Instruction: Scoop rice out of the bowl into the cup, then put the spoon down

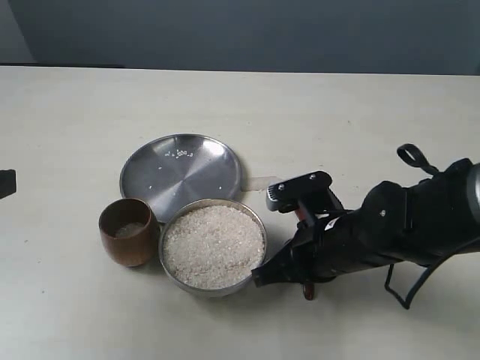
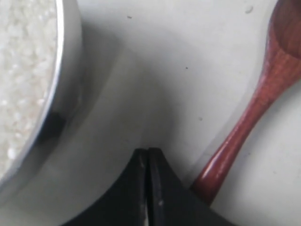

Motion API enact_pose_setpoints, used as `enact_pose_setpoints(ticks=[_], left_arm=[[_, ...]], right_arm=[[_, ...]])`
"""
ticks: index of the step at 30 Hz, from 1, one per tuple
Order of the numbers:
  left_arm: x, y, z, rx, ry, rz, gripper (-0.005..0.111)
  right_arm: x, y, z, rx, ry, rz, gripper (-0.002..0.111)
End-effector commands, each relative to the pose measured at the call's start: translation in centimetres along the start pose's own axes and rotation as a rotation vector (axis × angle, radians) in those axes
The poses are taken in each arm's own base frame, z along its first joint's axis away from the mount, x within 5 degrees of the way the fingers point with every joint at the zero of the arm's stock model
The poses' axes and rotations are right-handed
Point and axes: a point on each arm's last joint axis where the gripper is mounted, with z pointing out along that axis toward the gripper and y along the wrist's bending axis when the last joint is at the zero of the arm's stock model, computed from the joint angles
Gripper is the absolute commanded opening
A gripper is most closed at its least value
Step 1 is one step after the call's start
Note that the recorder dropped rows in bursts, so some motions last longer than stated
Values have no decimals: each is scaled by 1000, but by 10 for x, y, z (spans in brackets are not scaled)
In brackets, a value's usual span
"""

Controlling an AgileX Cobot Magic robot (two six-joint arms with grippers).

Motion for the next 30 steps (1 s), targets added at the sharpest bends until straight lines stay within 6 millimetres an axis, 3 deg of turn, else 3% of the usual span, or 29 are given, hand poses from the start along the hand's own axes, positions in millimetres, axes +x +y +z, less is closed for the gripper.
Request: enact_pose_setpoints(ticks=[1, 14, 23, 30], left_arm=[[-3, 0, 0, 2, -13, 7, 0], [-3, 0, 0, 2, -13, 7, 0], [-3, 0, 0, 2, -13, 7, 0], [-3, 0, 0, 2, -13, 7, 0]], right_arm=[[3, -7, 2, 35, -12, -1, -1], [16, -36, -2, 144, -45, 33, -1], [1, -31, -41, 126, -210, -49, -1], [30, -35, -62, 128, -233, -58, -1]])
